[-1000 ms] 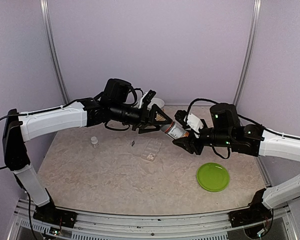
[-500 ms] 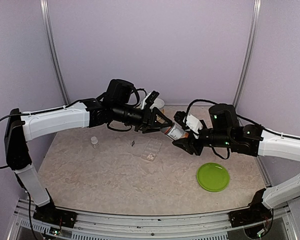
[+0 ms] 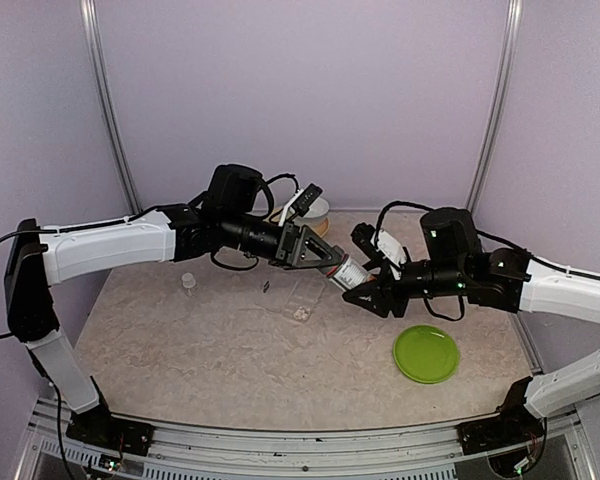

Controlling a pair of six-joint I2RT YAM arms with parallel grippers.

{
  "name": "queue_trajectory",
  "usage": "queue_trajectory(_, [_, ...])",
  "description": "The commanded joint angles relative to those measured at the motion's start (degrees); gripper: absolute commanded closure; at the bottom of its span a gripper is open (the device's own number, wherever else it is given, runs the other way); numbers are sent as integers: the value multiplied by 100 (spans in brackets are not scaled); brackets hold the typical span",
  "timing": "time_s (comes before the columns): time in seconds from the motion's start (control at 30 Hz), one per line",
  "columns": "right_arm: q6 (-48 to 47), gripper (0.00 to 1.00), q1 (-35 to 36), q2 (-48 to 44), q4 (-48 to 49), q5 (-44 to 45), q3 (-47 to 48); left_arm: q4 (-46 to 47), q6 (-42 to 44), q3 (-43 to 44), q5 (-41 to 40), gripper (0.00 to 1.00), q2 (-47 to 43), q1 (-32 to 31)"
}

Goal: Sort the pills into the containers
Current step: Screw the lid of the pill bottle onto the pill bottle.

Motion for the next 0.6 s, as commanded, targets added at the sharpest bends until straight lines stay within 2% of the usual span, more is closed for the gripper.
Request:
queue_trajectory(0.0, [672,82,83,-164,484,-1461,302,935,779,-198,888,59,-371,-255])
queue_trajectory(0.2, [1405,81,78,-343,705,-2318,342,813,1422,-237,1357,57,-596,-263])
queue_trajectory(0.3, [1634,81,78,-405,852,-2687,317,787,1636,-278,1579,51,-683,-256])
queue_trajectory(0.43, [1714,81,84,-446,844,-2642,275,943,1592,-406,1640,34,-815,-195])
queue_trajectory(0.5, [1580,82,81,-466,692,-2336,276,1257,1221,-545,1573,21,-887,-76])
queue_trajectory(0.57, [1399,83,84,-494,547,-1962,275,1722,588,-761,1408,3,-976,81])
